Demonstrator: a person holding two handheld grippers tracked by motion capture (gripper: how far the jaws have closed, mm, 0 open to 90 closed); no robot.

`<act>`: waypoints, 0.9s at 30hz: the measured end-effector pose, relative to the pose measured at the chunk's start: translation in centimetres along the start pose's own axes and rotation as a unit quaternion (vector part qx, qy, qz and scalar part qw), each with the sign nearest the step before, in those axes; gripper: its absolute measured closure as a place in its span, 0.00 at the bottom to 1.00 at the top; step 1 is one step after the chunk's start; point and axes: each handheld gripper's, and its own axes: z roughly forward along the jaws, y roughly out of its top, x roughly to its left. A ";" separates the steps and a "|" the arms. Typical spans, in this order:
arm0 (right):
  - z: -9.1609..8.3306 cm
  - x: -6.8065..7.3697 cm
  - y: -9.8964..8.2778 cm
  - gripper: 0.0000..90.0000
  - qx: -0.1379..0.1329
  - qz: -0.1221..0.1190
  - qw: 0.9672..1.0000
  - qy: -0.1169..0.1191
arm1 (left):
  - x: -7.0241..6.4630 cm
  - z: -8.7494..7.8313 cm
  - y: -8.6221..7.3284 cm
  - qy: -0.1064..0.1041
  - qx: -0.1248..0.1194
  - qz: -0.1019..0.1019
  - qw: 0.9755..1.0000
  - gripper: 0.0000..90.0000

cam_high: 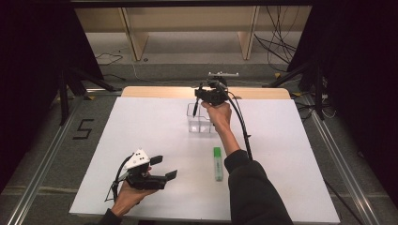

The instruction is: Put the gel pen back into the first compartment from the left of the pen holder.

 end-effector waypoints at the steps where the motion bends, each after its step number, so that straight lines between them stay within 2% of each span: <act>1: 0.1 0.0 0.0 0.88 0.001 0.000 1.000 0.002 | 0.0 0.0 0.0 0.000 0.000 0.000 1.000 0.18; 10: 1.0 -0.3 -0.5 0.88 0.025 -0.001 1.000 -0.006 | 0.1 0.0 0.0 0.002 0.003 0.001 1.000 0.18; 20: 1.5 -0.3 -0.7 0.86 0.040 -0.001 0.999 0.000 | 0.1 0.0 0.0 0.001 0.001 0.001 1.000 0.18; 23: 1.5 -0.3 -0.8 0.64 0.053 0.000 0.999 0.014 | 0.1 0.0 0.0 0.002 0.003 0.001 1.000 0.18; 27: 0.7 -0.8 -0.4 0.45 0.047 0.014 0.999 0.009 | 0.2 0.1 -0.1 0.004 0.009 0.003 1.000 0.18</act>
